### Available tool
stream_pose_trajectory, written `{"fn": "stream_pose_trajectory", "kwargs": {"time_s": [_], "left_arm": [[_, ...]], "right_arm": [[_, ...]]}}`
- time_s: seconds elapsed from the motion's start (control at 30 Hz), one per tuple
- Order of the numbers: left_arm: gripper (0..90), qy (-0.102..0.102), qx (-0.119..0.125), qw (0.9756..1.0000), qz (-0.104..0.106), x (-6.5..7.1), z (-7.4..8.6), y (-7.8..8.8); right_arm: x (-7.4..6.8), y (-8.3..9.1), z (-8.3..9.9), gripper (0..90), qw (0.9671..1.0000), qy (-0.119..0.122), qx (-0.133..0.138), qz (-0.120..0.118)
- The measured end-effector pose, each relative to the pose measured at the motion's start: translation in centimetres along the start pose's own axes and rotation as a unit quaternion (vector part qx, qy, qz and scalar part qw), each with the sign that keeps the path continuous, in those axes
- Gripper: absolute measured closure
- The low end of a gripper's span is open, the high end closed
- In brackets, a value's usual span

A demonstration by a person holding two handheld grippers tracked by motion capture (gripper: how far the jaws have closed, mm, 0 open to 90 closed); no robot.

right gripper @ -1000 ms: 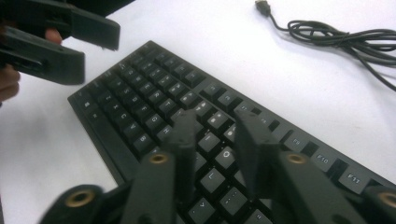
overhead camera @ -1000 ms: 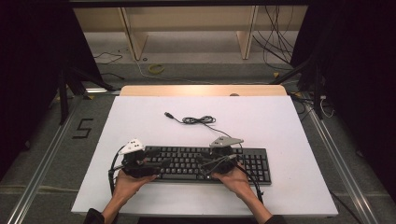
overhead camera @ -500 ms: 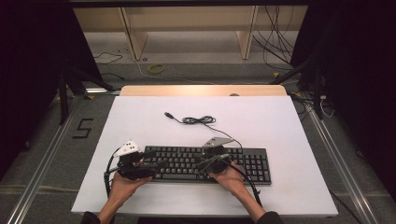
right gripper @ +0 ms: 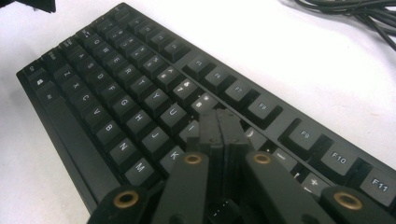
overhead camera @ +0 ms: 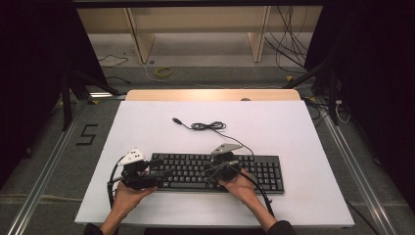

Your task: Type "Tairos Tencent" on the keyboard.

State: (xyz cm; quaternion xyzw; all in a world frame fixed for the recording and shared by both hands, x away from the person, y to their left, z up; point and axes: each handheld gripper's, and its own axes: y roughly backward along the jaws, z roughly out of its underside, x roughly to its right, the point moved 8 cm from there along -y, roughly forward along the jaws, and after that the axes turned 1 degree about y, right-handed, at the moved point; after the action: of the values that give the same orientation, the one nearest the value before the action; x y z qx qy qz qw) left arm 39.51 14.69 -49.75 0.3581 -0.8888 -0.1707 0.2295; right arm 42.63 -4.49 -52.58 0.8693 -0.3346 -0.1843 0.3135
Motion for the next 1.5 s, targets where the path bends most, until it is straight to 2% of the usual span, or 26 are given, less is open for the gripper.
{"fn": "stream_pose_trajectory", "kwargs": {"time_s": [0.33, 0.53, 0.67, 0.83, 1.03, 1.13, 1.3, 1.5], "left_arm": [[31.2, 0.000, -0.002, 1.0000, -0.003, -0.2, 0.1, 0.1], [31.7, 0.000, -0.005, 1.0000, -0.005, -0.3, 0.2, 0.0], [32.1, -0.002, -0.009, 0.9999, -0.008, -0.4, 0.3, -0.1], [33.0, -0.002, -0.013, 0.9999, -0.008, -0.5, 0.3, -0.2], [35.7, -0.001, -0.018, 0.9998, -0.012, -0.6, 0.4, -0.3], [36.9, -0.002, -0.021, 0.9997, -0.014, -0.7, 0.5, -0.4], [39.6, -0.004, -0.027, 0.9994, -0.020, -0.8, 0.6, -0.6], [43.1, -0.001, -0.030, 0.9994, -0.019, -1.0, 0.6, -0.7]], "right_arm": [[0.2, -0.5, 0.5, 90.0, 0.9999, 0.003, -0.016, 0.006], [0.1, -0.5, 0.6, 90.0, 0.9998, 0.001, -0.015, 0.012], [0.2, -0.3, 0.4, 90.0, 0.9999, -0.011, -0.010, 0.009], [0.2, 0.8, -0.1, 86.3, 0.9997, -0.022, 0.013, -0.001], [0.2, 1.8, -0.3, 76.8, 0.9991, -0.026, 0.032, -0.013], [0.3, 2.3, -0.3, 66.5, 0.9988, -0.026, 0.038, -0.017], [0.3, 3.1, -0.3, 55.8, 0.9983, -0.028, 0.047, -0.019], [0.1, 4.1, -0.3, 48.1, 0.9978, -0.027, 0.057, -0.019]]}}
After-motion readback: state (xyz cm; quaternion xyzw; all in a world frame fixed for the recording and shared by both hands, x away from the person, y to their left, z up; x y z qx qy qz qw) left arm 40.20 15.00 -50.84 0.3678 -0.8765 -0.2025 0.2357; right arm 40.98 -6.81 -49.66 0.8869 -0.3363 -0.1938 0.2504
